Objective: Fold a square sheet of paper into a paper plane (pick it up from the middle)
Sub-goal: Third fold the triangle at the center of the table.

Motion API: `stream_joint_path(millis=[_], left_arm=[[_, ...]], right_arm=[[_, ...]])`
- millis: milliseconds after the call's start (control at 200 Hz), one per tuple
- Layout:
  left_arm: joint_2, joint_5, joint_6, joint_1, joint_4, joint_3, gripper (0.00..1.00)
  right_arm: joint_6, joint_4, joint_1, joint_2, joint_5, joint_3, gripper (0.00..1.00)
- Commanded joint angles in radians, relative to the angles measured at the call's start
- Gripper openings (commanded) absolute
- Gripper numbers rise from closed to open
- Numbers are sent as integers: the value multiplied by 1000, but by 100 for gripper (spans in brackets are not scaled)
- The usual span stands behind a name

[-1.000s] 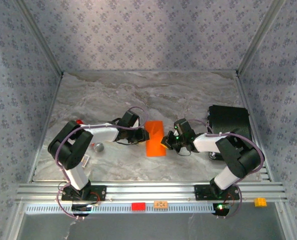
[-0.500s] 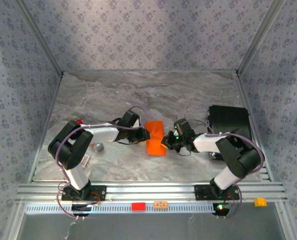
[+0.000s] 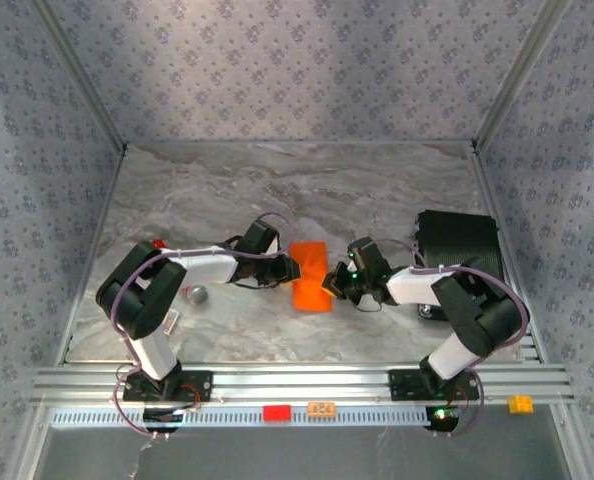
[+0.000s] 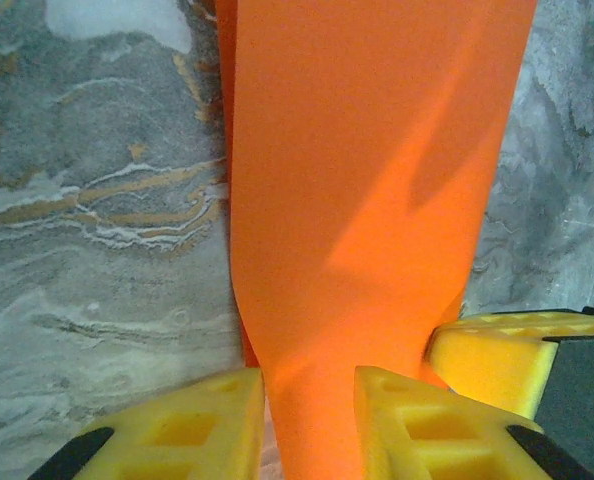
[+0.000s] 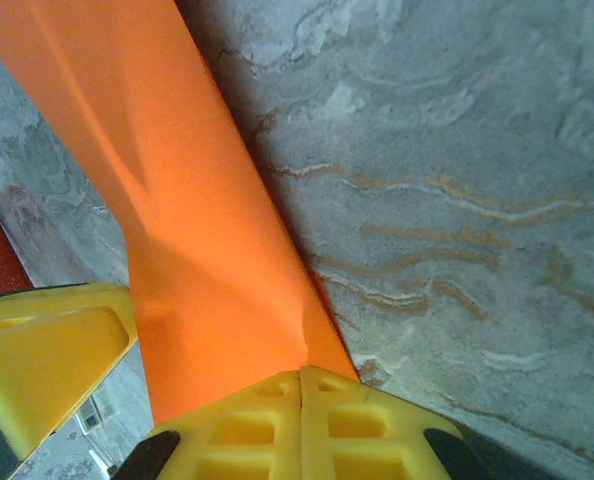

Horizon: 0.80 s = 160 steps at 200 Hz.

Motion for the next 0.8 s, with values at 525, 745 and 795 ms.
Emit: stream_joint_path(millis=[525,745,795], left_arm=[[-3,31,-114,-1,112,-57,25],[2,45,-119,0,140,-63,24],[0,45,-123,-1,148,-66,24]], right_arm=[[19,-103,-3,0,68,-33,8],[20,-100,-3,1,67,-35,8],[20,-100,-4,0,67,-35,8]])
